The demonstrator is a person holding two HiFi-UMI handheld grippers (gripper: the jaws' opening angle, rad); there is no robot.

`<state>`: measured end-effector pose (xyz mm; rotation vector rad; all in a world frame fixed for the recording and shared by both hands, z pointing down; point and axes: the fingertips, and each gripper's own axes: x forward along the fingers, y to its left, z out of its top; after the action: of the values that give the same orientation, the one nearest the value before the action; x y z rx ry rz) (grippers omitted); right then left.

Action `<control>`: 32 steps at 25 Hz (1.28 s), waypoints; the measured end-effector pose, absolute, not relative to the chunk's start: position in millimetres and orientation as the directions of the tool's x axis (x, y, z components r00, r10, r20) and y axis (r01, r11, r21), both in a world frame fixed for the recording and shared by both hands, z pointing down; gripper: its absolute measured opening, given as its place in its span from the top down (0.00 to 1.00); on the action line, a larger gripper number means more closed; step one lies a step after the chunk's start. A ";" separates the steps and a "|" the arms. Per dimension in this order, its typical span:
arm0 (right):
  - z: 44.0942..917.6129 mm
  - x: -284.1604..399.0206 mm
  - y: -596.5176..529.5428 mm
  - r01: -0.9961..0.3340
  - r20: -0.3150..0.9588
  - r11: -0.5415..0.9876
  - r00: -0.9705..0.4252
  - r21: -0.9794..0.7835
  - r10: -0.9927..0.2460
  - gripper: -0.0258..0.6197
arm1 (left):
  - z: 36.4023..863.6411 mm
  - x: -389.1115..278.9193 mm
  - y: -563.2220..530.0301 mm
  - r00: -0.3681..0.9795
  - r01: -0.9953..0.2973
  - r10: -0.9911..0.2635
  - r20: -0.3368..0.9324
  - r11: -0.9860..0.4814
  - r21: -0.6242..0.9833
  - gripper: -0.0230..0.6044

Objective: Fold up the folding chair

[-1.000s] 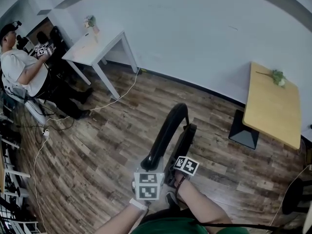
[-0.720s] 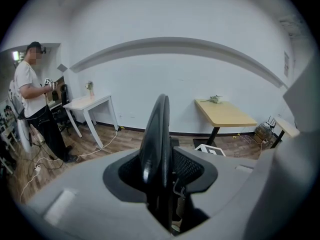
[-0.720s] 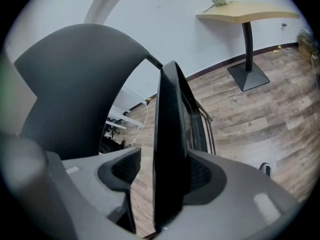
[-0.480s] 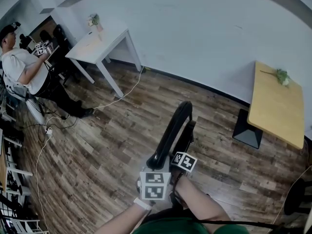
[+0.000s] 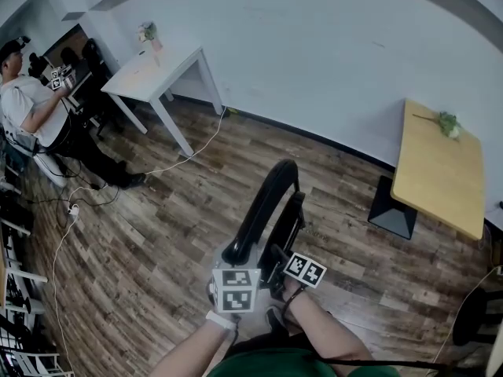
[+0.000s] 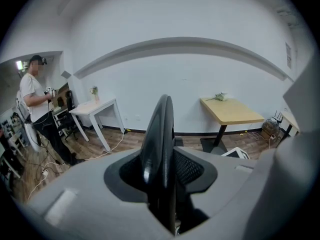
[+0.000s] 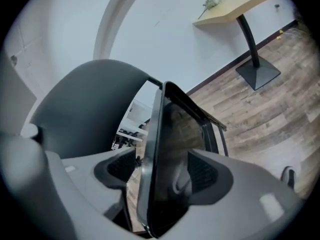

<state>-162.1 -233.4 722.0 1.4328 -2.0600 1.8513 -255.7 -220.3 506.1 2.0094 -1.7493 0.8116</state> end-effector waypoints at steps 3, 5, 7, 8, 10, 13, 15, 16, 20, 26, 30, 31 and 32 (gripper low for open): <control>715.5 -133.8 -225.9 -0.620 0.549 -0.111 -0.579 -0.776 -0.603 0.47 | 509.5 -261.9 -221.2 0.064 -0.981 -0.772 0.633 -0.166 -0.103 0.71; 701.9 -115.3 -223.6 -0.613 0.528 -0.097 -0.576 -0.784 -0.624 0.47 | 509.8 -263.4 -220.7 0.054 -0.981 -0.771 0.634 -0.160 -0.112 0.70; 683.0 -99.8 -222.8 -0.601 0.497 -0.078 -0.573 -0.795 -0.651 0.47 | 508.4 -261.9 -219.7 0.043 -0.980 -0.774 0.632 -0.157 -0.125 0.70; 671.3 -93.6 -222.7 -0.592 0.478 -0.064 -0.577 -0.803 -0.663 0.47 | 508.3 -260.1 -219.1 0.041 -0.979 -0.775 0.631 -0.157 -0.129 0.70; 642.8 -83.7 -222.4 -0.572 0.429 -0.020 -0.592 -0.820 -0.682 0.47 | 508.2 -254.3 -217.9 0.042 -0.978 -0.777 0.628 -0.159 -0.132 0.70; 590.3 -71.0 -217.6 -0.532 0.333 0.083 -0.635 -0.843 -0.697 0.53 | 507.6 -242.0 -212.5 0.050 -0.978 -0.776 0.628 -0.167 -0.128 0.70; 553.4 -62.7 -213.4 -0.516 0.266 0.173 -0.667 -0.839 -0.696 0.68 | 505.6 -234.4 -210.1 0.057 -0.977 -0.778 0.626 -0.174 -0.127 0.70; 537.1 -58.4 -210.5 -0.521 0.244 0.220 -0.678 -0.824 -0.693 0.75 | 504.9 -231.4 -209.5 0.058 -0.976 -0.779 0.624 -0.175 -0.128 0.70; 487.9 -41.6 -187.9 -0.595 0.229 0.399 -0.713 -0.698 -0.663 0.89 | 505.7 -225.2 -205.7 0.032 -0.973 -0.786 0.617 -0.166 -0.160 0.70; 429.9 -8.3 -156.6 -0.636 0.169 0.541 -0.720 -0.550 -0.673 0.96 | 506.1 -211.9 -201.6 0.021 -0.970 -0.792 0.610 -0.164 -0.179 0.70; 386.6 10.8 -145.3 -0.674 0.091 0.583 -0.686 -0.453 -0.722 0.96 | 505.8 -208.1 -198.0 0.016 -0.969 -0.793 0.609 -0.164 -0.187 0.70; 377.2 13.8 -142.5 -0.686 0.078 0.594 -0.680 -0.420 -0.729 0.96 | 505.8 -207.8 -197.3 0.016 -0.968 -0.793 0.608 -0.164 -0.189 0.70; 368.0 16.7 -139.9 -0.698 0.069 0.603 -0.674 -0.385 -0.736 0.96 | 505.8 -207.4 -197.0 0.015 -0.968 -0.795 0.607 -0.164 -0.191 0.70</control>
<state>16.7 -139.9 368.0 1.3004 -2.8986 0.6278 -207.4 -197.0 505.8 2.0163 -1.8221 0.8871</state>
